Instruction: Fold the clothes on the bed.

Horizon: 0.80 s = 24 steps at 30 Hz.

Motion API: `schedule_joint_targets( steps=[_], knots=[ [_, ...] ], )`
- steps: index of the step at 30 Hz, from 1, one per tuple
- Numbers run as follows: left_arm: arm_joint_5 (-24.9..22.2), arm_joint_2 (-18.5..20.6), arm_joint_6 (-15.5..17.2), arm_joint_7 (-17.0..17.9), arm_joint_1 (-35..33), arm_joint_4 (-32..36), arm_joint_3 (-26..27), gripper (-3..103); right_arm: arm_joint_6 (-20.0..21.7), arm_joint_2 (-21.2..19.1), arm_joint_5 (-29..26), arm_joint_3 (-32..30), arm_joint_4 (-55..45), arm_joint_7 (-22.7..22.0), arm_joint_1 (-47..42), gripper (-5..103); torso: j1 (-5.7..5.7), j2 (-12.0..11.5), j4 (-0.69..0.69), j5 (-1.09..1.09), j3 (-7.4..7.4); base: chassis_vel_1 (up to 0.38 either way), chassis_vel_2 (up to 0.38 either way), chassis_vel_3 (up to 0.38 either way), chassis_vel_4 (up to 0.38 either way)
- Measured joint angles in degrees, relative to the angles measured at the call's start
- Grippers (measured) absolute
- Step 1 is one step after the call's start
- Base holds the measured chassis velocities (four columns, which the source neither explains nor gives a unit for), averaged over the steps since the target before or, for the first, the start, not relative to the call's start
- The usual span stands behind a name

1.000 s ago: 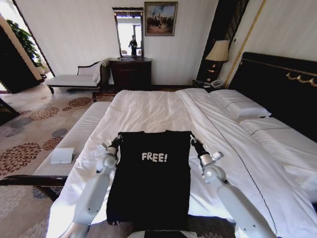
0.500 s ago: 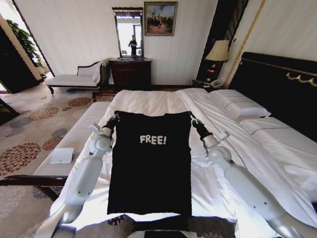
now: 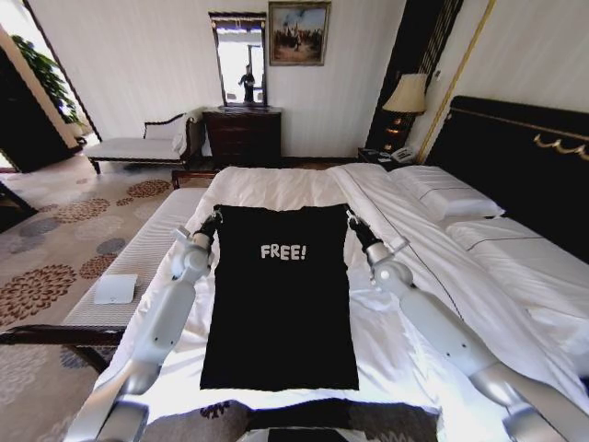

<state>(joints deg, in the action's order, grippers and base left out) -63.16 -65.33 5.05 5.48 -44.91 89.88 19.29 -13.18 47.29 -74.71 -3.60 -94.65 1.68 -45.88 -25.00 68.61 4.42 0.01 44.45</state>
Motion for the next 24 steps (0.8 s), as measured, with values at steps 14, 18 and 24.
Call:
schedule_joint_targets(
  steps=[14, 18, 24],
  knots=[
    [5.0, 4.8, 3.2, 4.1, -21.3, 14.4, 5.5, 0, 2.0, -3.7, 7.9, -5.3, -14.4, -9.3, -25.2, 0, 0.03, 0.0, 0.0, -0.01, -0.01, 0.0, 0.0, 0.0, 0.0],
    [6.3, 5.2, 4.8, 4.4, -27.1, 17.5, 7.5, 0, 4.0, -1.7, 10.8, -7.3, -15.6, -12.5, -31.8, 0, 0.02, 0.0, -0.01, -0.01, -0.01, 0.0, 0.0, 0.0, 0.0],
    [6.2, 4.0, 5.6, 5.0, -34.0, 20.6, 9.2, 0, 4.2, 1.2, 14.8, -11.1, -17.1, -13.1, -40.3, 0, 0.02, 0.0, 0.0, -0.01, -0.01, 0.0, 0.0, 0.0, 0.0]
  ],
)
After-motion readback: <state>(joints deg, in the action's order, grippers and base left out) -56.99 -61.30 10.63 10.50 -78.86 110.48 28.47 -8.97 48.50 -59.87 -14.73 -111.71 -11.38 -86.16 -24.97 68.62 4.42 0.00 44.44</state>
